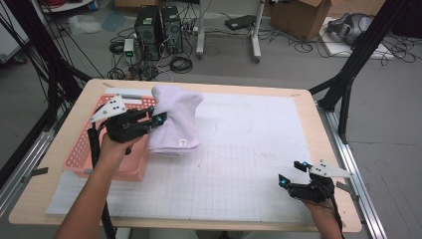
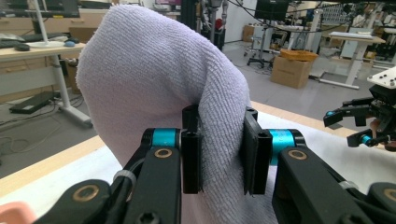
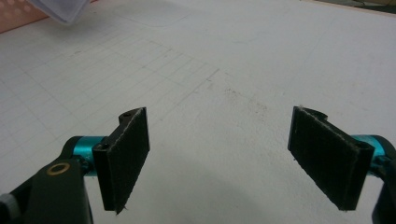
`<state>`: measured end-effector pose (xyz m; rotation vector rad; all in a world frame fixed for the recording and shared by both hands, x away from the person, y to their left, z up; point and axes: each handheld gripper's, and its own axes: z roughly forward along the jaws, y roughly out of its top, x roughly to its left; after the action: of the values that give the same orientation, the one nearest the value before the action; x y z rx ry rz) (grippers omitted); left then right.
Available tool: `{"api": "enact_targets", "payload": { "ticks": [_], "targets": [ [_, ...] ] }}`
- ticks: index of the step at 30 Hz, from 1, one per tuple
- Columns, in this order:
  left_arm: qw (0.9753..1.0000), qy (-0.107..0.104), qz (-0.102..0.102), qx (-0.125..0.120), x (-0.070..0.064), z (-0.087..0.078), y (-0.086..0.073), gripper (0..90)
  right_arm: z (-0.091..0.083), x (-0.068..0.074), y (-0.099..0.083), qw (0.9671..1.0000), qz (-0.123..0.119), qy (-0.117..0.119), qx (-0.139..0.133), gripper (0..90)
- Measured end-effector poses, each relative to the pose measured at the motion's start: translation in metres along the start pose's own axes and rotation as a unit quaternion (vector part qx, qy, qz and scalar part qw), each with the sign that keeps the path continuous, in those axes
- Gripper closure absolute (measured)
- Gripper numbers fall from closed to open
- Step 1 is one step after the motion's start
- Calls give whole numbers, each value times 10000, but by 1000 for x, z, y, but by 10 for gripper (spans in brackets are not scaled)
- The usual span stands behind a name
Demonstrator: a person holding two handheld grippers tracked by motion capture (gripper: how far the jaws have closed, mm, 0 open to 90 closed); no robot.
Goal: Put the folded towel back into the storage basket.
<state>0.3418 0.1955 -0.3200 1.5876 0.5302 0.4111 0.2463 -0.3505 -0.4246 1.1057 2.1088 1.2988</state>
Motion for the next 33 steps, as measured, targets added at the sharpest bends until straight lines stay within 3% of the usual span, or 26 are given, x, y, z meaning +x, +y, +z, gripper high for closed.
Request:
{"api": "enact_targets", "payload": {
  "ticks": [19, 33],
  "targets": [
    [9989, 383, -88, -262, 29, -62, 17, 730, 1, 1, 2, 10000, -1, -30, 6, 194],
    [9979, 492, -55, -419, 42, -101, 19, 730, 7, 3, 4, 10000, -73, -37, 21, 193]
  ]
}}
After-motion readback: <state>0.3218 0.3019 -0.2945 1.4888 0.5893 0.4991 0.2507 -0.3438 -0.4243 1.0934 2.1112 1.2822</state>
